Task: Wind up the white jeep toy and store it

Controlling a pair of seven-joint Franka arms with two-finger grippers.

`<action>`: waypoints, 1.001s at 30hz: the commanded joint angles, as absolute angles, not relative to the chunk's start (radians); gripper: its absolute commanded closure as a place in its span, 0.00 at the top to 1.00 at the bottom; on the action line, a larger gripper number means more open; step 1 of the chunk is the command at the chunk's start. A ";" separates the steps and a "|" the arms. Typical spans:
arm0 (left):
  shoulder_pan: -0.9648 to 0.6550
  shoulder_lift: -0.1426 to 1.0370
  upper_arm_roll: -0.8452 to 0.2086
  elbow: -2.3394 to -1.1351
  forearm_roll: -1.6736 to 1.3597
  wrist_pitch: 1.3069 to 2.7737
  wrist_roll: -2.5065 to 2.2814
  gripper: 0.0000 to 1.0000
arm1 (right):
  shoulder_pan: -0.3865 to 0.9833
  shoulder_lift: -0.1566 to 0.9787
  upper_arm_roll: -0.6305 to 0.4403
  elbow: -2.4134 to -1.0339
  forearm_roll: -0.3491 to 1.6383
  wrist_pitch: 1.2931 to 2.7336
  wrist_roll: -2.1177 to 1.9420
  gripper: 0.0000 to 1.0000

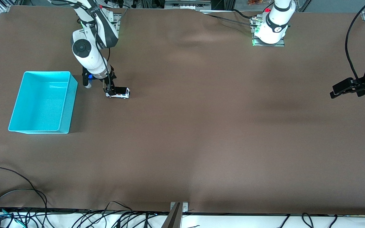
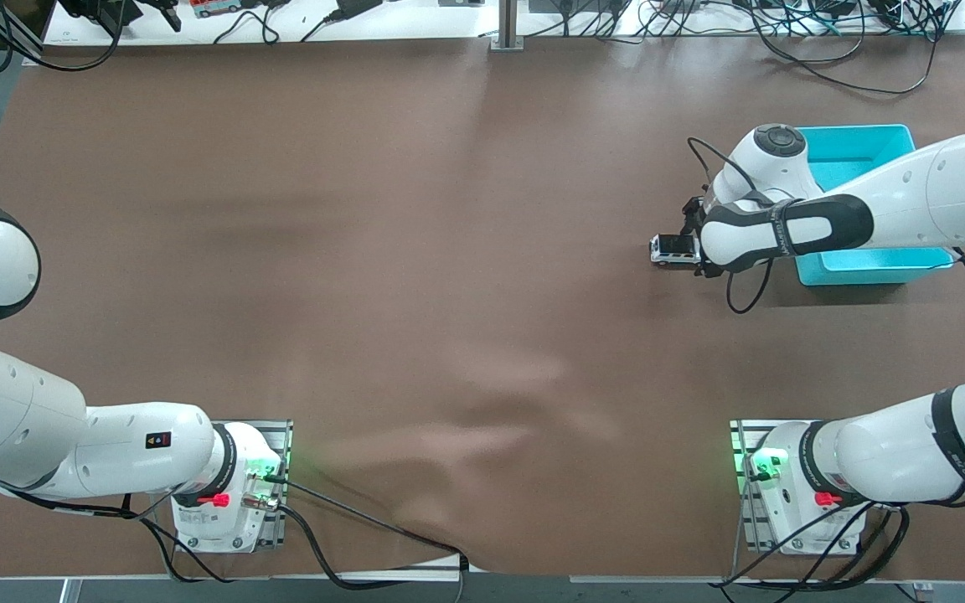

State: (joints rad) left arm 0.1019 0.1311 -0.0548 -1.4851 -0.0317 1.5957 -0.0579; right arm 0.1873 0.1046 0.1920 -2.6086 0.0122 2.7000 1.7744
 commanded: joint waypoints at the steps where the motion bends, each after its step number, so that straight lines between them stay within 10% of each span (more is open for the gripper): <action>1: 0.097 0.133 -0.046 -1.479 -0.061 1.586 -0.043 1.00 | 0.218 0.126 0.192 -2.611 0.031 2.738 1.799 1.00; 30: 0.097 0.138 -0.046 -1.479 -0.063 1.586 -0.043 1.00 | 0.242 0.215 0.190 -2.556 0.017 2.786 1.801 1.00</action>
State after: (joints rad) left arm 0.1018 0.1379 -0.0547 -1.4851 -0.0318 1.5957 -0.0579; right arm 0.2252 0.1585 0.1920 -2.5890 0.0122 2.7673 1.7908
